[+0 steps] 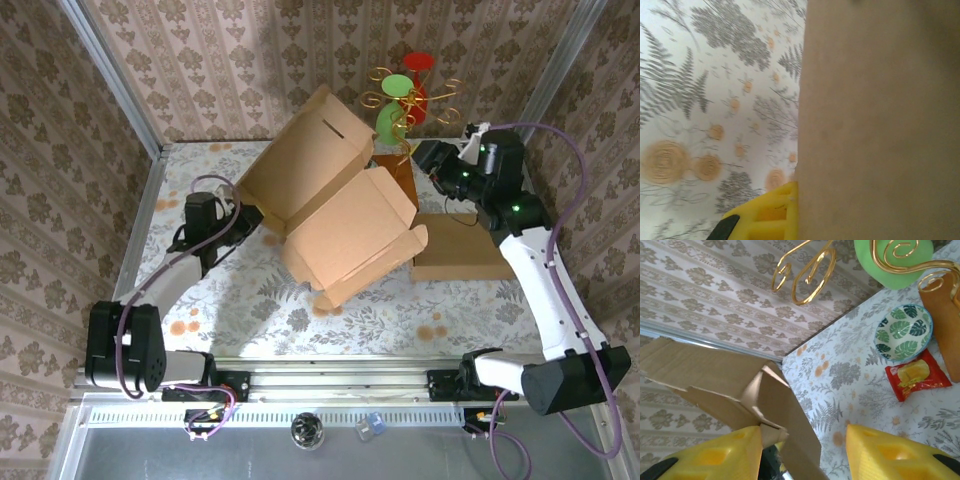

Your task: Fold the paper box

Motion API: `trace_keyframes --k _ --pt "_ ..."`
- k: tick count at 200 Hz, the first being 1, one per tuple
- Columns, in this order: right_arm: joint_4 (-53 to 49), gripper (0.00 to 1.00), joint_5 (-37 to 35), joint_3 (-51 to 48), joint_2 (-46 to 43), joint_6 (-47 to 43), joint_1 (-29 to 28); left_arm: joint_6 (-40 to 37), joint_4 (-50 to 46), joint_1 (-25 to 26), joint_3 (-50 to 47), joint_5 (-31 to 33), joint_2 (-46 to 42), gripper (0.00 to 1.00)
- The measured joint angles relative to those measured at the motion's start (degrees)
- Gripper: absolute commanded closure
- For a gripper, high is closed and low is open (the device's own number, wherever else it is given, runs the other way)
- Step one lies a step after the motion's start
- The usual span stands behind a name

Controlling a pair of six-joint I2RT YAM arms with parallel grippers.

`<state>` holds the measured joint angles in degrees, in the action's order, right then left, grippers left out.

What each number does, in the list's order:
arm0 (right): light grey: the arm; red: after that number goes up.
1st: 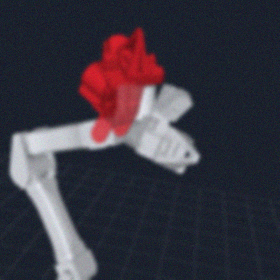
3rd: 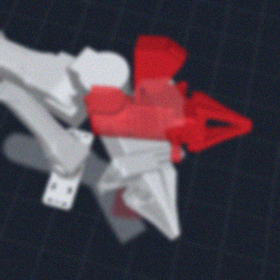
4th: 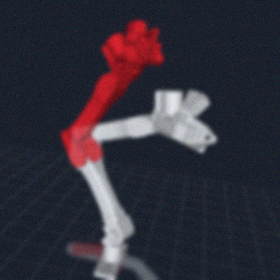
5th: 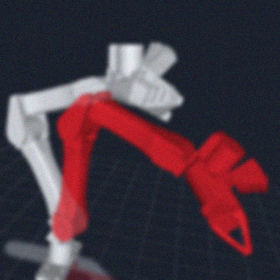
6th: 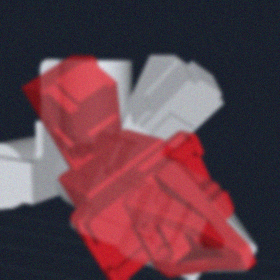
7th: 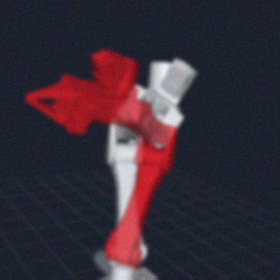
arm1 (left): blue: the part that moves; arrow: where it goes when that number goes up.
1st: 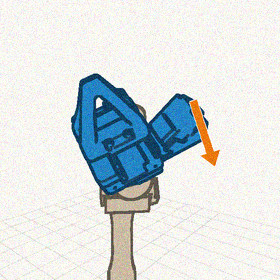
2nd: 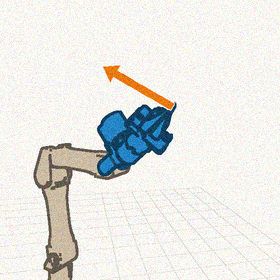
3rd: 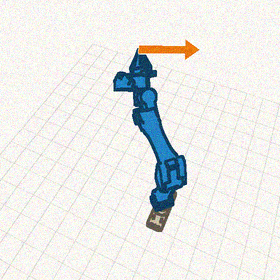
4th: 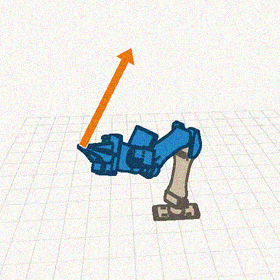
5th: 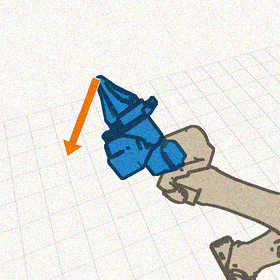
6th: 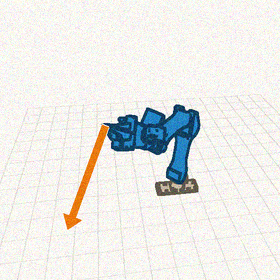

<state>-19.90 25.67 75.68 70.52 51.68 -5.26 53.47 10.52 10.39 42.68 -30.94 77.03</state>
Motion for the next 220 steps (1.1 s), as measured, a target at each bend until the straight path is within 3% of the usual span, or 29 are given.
trace_keyframes --k 42,102,220 --pt "1.6 0.41 13.9 2.1 6.1 -5.2 2.4 3.5 2.4 0.0 4.1 -7.3 3.1 1.0" --pt "5.7 0.38 22.9 5.3 7.3 -9.1 1.9 4.8 2.8 0.0 5.0 -12.4 4.9 1.0" --pt "9.8 0.38 24.8 12.7 16.0 -11.0 -4.0 5.1 2.8 0.1 6.4 -15.0 5.9 1.0"
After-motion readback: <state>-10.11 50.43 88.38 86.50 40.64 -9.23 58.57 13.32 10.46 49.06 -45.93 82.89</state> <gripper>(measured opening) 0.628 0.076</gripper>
